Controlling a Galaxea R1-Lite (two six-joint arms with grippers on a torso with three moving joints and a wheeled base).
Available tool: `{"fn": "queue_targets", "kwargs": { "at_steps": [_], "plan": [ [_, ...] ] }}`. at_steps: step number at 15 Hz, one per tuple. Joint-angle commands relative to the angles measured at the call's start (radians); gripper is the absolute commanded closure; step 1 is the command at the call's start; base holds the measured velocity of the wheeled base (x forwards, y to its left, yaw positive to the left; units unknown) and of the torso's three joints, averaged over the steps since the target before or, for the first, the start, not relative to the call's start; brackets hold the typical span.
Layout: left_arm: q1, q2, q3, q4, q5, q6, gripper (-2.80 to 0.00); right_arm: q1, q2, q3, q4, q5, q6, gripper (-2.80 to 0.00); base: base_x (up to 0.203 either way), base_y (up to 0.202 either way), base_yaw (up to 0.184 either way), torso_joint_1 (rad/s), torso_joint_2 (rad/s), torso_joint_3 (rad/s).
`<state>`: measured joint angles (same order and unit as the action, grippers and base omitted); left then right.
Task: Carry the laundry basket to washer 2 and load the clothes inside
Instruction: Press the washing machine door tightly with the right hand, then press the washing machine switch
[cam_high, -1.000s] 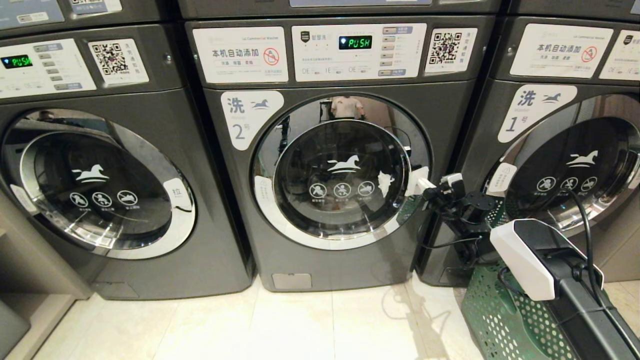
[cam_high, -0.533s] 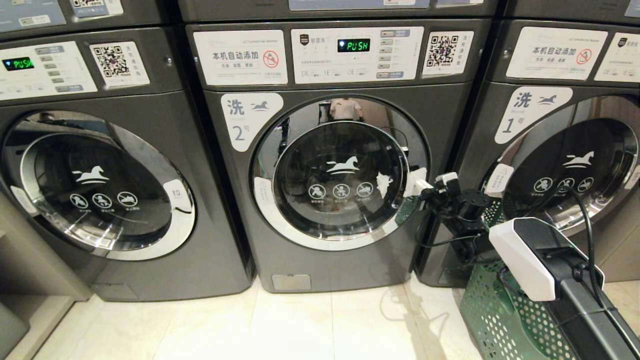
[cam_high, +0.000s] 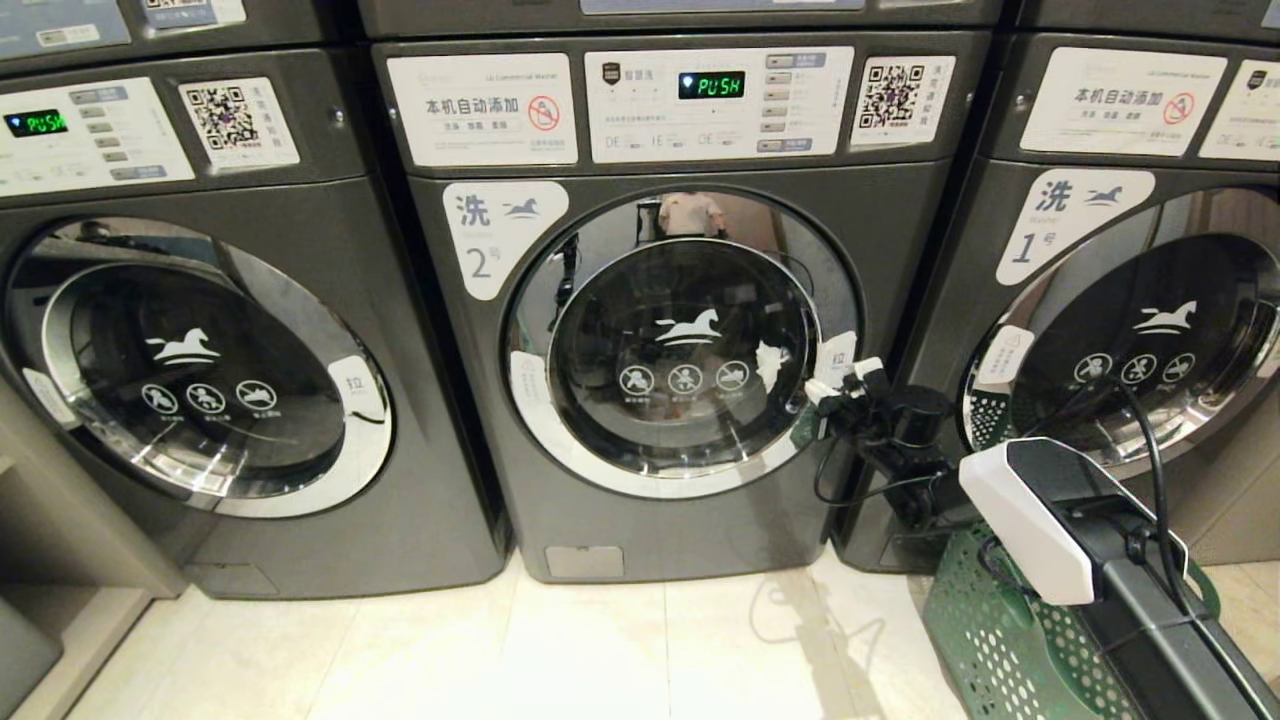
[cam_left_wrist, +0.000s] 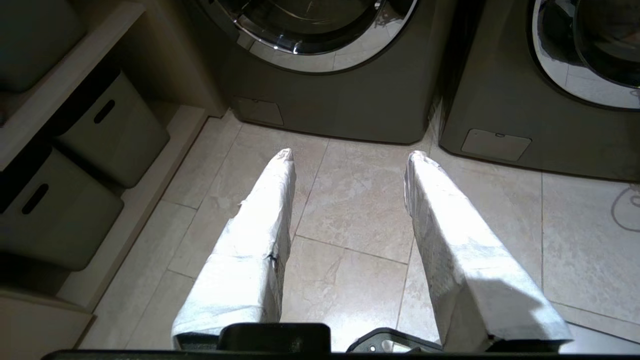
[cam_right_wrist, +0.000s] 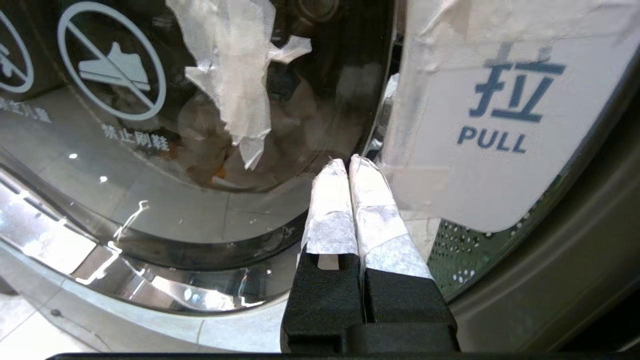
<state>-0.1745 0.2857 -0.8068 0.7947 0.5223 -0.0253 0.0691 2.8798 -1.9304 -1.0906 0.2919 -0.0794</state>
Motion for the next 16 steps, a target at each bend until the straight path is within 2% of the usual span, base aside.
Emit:
{"fn": "queue_targets", "kwargs": {
  "at_steps": [1,3,5,6,8,12,14,16],
  "plan": [
    [0.000,0.000,0.006,0.003,0.004,-0.001,0.00,-0.008,-0.013,0.004,-0.030,0.001,-0.002,0.00,0.000,0.000,0.000,0.000,0.00,0.000],
    [0.000,-0.002,0.003,0.005,0.001,-0.001,0.00,-0.008,-0.043,0.036,-0.064,-0.009,-0.013,0.00,0.000,0.000,0.000,0.000,0.00,0.000],
    [-0.003,0.006,-0.001,0.003,0.000,0.000,0.00,-0.007,-0.130,0.160,-0.070,-0.011,-0.031,0.00,0.000,0.000,0.000,0.000,0.00,0.000],
    [-0.004,0.015,-0.009,0.002,-0.001,-0.001,0.00,-0.006,-0.196,0.269,-0.068,-0.011,-0.034,0.00,0.000,0.000,0.000,0.000,0.00,0.000],
    [-0.004,0.030,-0.011,-0.005,-0.045,-0.001,0.00,-0.002,-0.382,0.571,-0.042,-0.008,-0.037,0.00,0.000,0.000,0.000,0.000,0.00,0.000],
    [-0.001,0.119,-0.063,-0.008,-0.084,-0.001,0.00,0.013,-0.773,1.195,-0.016,-0.007,-0.065,0.00,0.000,0.000,0.000,0.000,0.00,0.000],
    [0.001,0.107,-0.048,-0.001,-0.129,0.002,0.00,0.008,-0.926,1.476,-0.066,-0.011,-0.078,0.00,0.000,0.000,0.000,0.000,0.00,0.000],
    [0.035,0.078,-0.036,0.002,-0.137,0.033,0.00,-0.021,-1.041,1.737,-0.173,-0.023,-0.086,0.00,0.000,0.000,0.000,0.000,0.00,0.000]
  ]
}}
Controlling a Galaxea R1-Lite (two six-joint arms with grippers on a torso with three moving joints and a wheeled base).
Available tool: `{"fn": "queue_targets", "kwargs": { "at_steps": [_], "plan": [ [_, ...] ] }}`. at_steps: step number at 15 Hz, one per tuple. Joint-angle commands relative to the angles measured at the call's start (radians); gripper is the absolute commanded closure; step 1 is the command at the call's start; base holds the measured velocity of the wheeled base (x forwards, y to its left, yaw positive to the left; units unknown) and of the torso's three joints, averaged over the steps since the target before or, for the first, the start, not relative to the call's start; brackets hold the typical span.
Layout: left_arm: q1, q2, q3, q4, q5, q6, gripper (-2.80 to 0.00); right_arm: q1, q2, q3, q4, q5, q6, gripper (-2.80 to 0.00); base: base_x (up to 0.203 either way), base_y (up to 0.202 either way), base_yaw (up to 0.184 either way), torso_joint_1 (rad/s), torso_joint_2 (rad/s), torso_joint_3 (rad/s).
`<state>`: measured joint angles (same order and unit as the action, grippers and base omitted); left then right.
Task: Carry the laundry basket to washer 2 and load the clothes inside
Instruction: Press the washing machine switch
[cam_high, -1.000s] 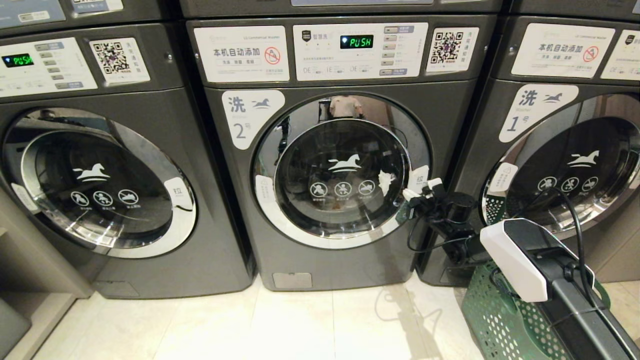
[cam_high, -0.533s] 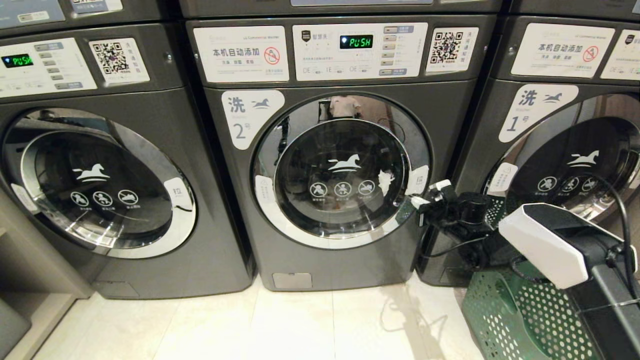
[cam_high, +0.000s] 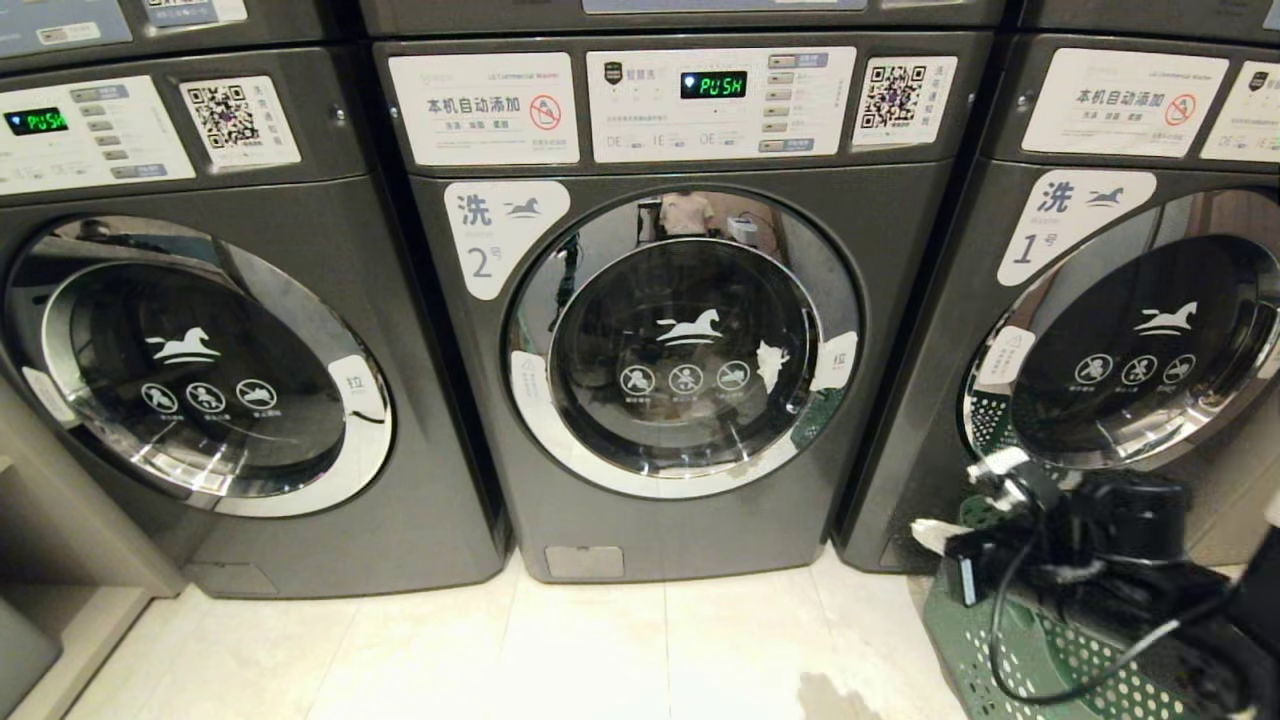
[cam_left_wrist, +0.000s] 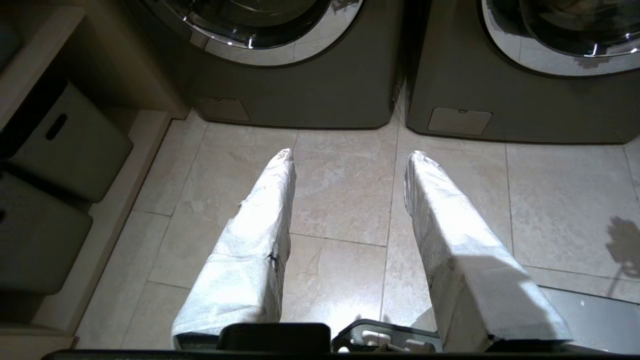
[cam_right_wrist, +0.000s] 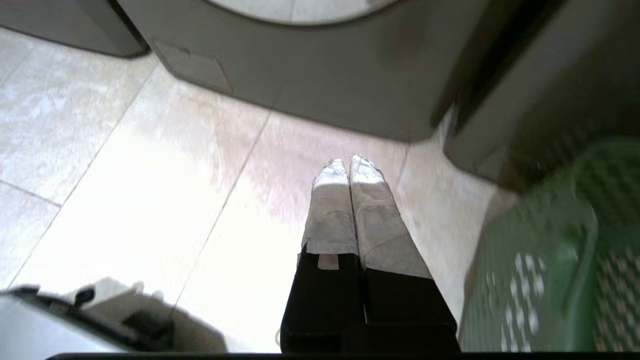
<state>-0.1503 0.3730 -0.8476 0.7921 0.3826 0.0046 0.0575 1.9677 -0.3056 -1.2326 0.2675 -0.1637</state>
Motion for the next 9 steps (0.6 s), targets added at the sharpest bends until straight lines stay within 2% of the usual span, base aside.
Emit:
{"fn": "queue_targets", "kwargs": {
  "at_steps": [1,3,5,7,9],
  "plan": [
    [0.044,-0.015,0.005,0.005,-0.013,0.012,0.00,-0.036,-0.200,0.230,-0.084,-0.010,-0.002,0.00,0.000,0.000,0.000,0.000,0.00,0.000],
    [0.125,-0.025,0.016,0.008,-0.090,0.015,0.00,-0.115,-0.372,0.338,-0.117,-0.040,0.010,0.00,0.000,0.000,0.000,0.000,0.00,0.000],
    [0.170,-0.096,0.087,0.002,-0.173,0.033,0.00,-0.154,-0.550,0.340,-0.079,-0.057,0.015,0.00,0.000,0.000,0.000,0.000,0.00,0.000],
    [0.165,-0.228,0.175,-0.006,-0.206,0.080,0.00,-0.169,-0.768,0.340,0.077,-0.064,0.016,0.00,0.000,0.000,0.000,0.000,0.00,0.000],
    [0.158,-0.358,0.257,-0.006,-0.208,0.105,0.00,-0.176,-1.018,0.340,0.329,-0.067,0.015,0.00,0.000,0.000,0.000,0.000,0.00,0.000]
  ]
}}
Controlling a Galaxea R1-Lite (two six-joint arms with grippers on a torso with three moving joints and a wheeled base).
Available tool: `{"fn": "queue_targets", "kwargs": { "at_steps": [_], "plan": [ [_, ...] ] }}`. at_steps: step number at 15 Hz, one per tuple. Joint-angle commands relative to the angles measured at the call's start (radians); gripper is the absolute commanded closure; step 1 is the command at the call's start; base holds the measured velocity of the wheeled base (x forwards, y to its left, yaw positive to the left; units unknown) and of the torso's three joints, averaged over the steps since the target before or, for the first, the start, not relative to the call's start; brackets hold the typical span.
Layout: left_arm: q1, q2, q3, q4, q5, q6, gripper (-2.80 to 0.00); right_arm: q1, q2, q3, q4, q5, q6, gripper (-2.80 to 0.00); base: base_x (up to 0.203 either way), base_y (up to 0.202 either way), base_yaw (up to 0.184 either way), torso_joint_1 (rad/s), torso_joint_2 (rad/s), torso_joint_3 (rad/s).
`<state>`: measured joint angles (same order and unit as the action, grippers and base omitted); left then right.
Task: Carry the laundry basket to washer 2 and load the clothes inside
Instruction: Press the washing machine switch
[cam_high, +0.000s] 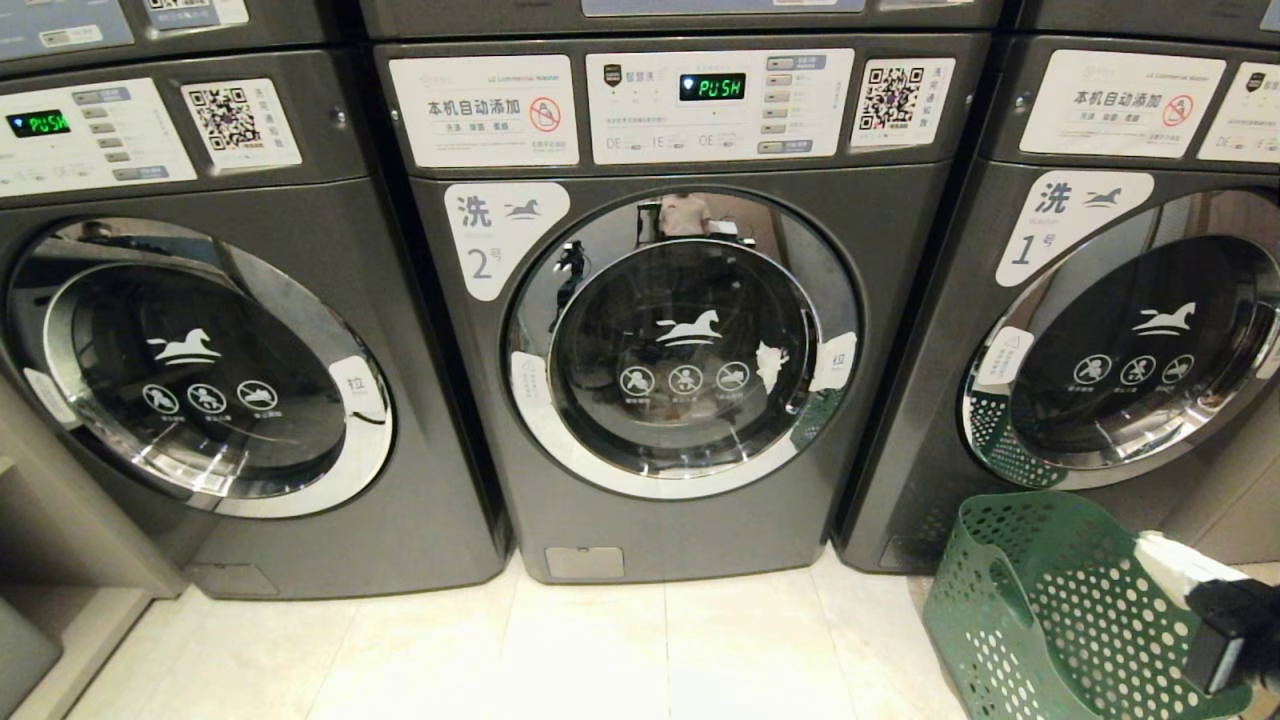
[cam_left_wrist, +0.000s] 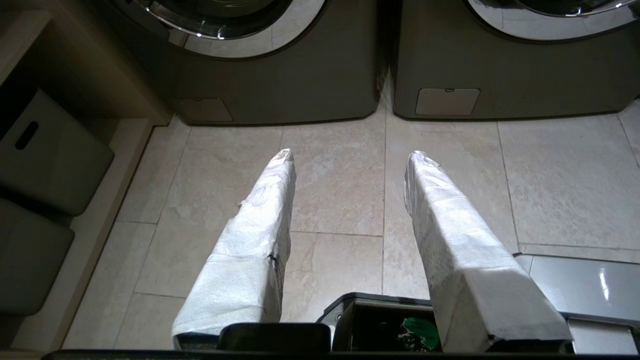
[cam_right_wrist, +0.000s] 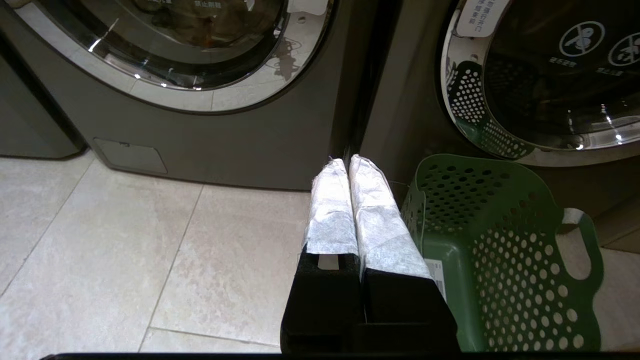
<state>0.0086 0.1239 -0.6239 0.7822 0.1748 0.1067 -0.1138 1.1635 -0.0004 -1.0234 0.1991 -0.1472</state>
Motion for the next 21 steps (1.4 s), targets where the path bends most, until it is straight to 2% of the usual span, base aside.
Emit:
{"fn": "queue_targets", "kwargs": {
  "at_steps": [1,2,4,5,7,8,9,10,11,12,13,15,19,21],
  "plan": [
    [-0.004,-0.130,0.081,-0.011,0.010,-0.005,0.00,-0.006,-0.352,0.034,0.268,0.001,-0.003,0.00,0.000,0.000,0.000,0.000,0.00,0.000],
    [-0.006,-0.126,0.122,-0.063,0.010,-0.018,0.00,-0.005,-0.492,0.026,0.431,0.002,-0.006,0.00,0.000,0.000,0.000,0.000,0.00,0.000],
    [-0.007,-0.123,0.216,-0.262,0.001,-0.046,0.00,0.006,-0.726,-0.008,0.795,0.002,-0.010,0.00,0.000,0.000,0.000,0.000,0.00,0.000],
    [-0.007,-0.123,0.285,-0.364,-0.001,-0.054,0.00,0.017,-0.805,-0.012,0.867,0.004,-0.013,0.00,0.000,0.000,0.000,0.000,0.00,0.000],
    [-0.007,-0.123,0.452,-0.557,-0.010,-0.058,0.00,0.087,-0.940,-0.017,0.925,0.009,-0.039,0.00,0.000,0.000,0.000,0.000,0.00,0.000],
    [-0.007,-0.123,0.528,-0.663,-0.028,-0.053,0.00,0.107,-1.003,-0.019,0.942,0.012,-0.050,0.00,0.000,0.000,0.000,0.000,0.00,0.000],
    [-0.007,-0.122,0.576,-0.760,-0.076,-0.046,0.00,0.114,-1.076,-0.022,0.955,0.013,-0.054,0.00,0.000,0.000,0.000,0.000,0.00,0.000],
    [-0.007,-0.122,0.608,-0.798,-0.155,-0.026,0.00,0.117,-1.139,-0.022,0.963,0.010,-0.056,0.00,0.000,0.000,0.000,0.000,0.00,0.000],
    [-0.007,-0.122,0.624,-0.807,-0.207,0.001,0.00,0.120,-1.167,-0.015,0.945,-0.011,-0.058,0.00,0.000,0.000,0.000,0.000,0.00,0.000],
    [-0.007,-0.122,0.625,-0.803,-0.221,0.008,0.00,0.123,-1.166,0.008,0.893,-0.073,-0.060,0.00,0.000,0.000,0.000,0.000,0.00,0.000],
    [-0.007,-0.122,0.625,-0.781,-0.214,0.001,0.00,0.124,-1.163,0.027,0.883,-0.146,-0.049,0.00,0.000,0.000,0.000,0.000,0.00,0.000],
    [-0.007,-0.119,0.622,-0.768,-0.181,-0.067,0.00,0.124,-1.162,0.033,0.940,-0.191,0.057,0.00,0.000,0.000,0.000,0.000,0.00,0.000],
    [-0.009,-0.122,0.624,-0.768,-0.199,-0.045,0.00,0.124,-1.162,0.014,0.991,-0.158,0.031,0.00,0.000,0.000,0.000,0.000,0.00,0.000],
    [-0.009,-0.122,0.625,-0.775,-0.196,-0.052,0.00,0.124,-1.162,0.017,0.987,-0.164,0.054,0.00,0.000,0.000,0.000,0.000,0.00,0.000]
  ]
}}
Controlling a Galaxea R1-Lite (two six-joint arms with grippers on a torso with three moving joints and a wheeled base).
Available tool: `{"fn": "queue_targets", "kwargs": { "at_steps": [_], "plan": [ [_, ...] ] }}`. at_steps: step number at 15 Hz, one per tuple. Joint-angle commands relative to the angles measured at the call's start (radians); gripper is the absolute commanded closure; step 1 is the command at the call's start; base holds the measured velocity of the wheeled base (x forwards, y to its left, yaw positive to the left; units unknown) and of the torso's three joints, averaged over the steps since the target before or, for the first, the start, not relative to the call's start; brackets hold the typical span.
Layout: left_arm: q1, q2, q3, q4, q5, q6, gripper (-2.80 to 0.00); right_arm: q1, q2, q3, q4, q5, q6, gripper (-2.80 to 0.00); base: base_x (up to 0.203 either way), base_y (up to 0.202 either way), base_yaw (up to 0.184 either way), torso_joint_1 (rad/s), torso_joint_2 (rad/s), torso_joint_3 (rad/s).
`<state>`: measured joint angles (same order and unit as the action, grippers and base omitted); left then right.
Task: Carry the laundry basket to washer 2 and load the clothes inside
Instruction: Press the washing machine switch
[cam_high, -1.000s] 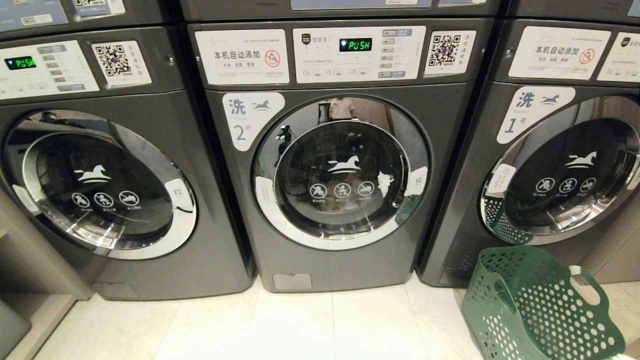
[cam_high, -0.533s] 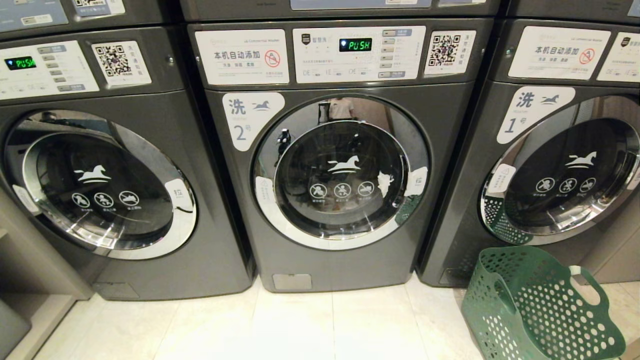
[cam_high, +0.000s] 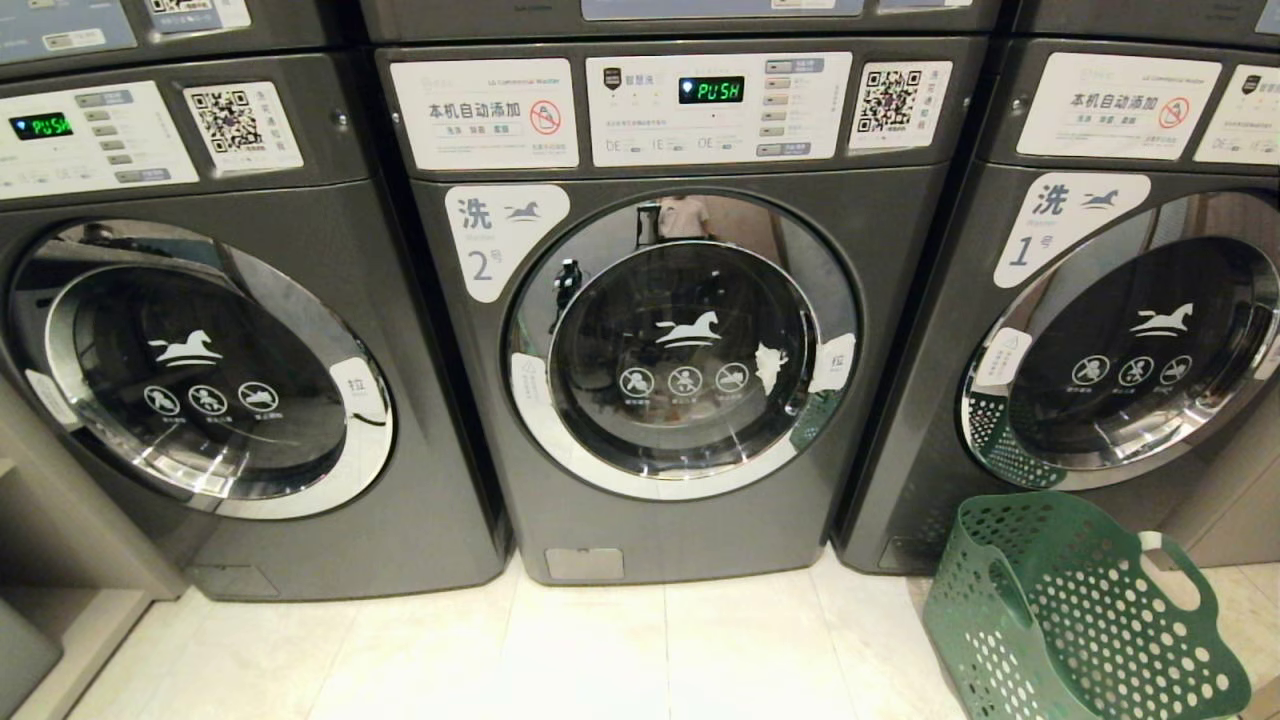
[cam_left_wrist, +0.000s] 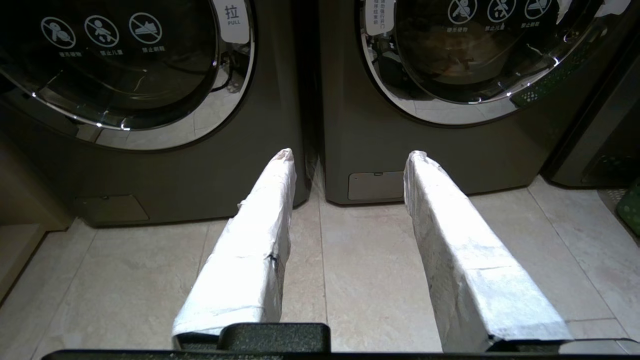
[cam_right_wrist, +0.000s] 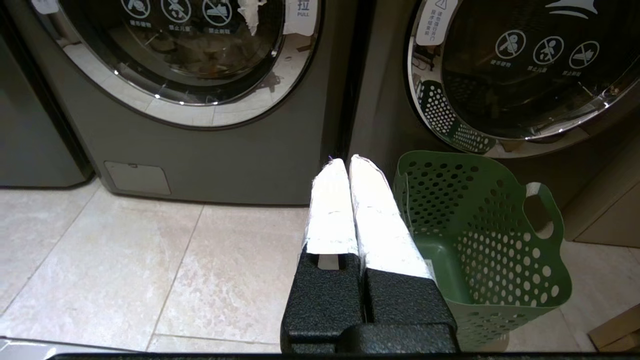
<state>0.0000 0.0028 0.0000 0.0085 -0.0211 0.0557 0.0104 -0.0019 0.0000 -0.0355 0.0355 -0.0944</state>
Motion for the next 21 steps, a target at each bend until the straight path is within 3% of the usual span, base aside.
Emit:
{"fn": "queue_targets", "kwargs": {
  "at_steps": [1,7,21],
  "plan": [
    [0.000,-0.001,0.002,-0.001,0.000,-0.001,0.00,0.000,0.003,0.017,-0.001,-0.001,0.005,0.00,0.000,0.000,0.000,0.000,0.00,0.000],
    [0.000,-0.001,0.002,-0.001,-0.010,0.045,0.00,0.000,0.003,0.017,-0.001,0.001,-0.002,0.00,0.020,0.000,0.000,0.000,0.00,0.001],
    [0.000,-0.001,0.002,0.001,-0.003,0.032,0.00,0.000,0.003,0.010,-0.005,0.007,-0.014,0.00,0.194,0.000,-0.001,0.004,0.00,0.001]
  ]
}}
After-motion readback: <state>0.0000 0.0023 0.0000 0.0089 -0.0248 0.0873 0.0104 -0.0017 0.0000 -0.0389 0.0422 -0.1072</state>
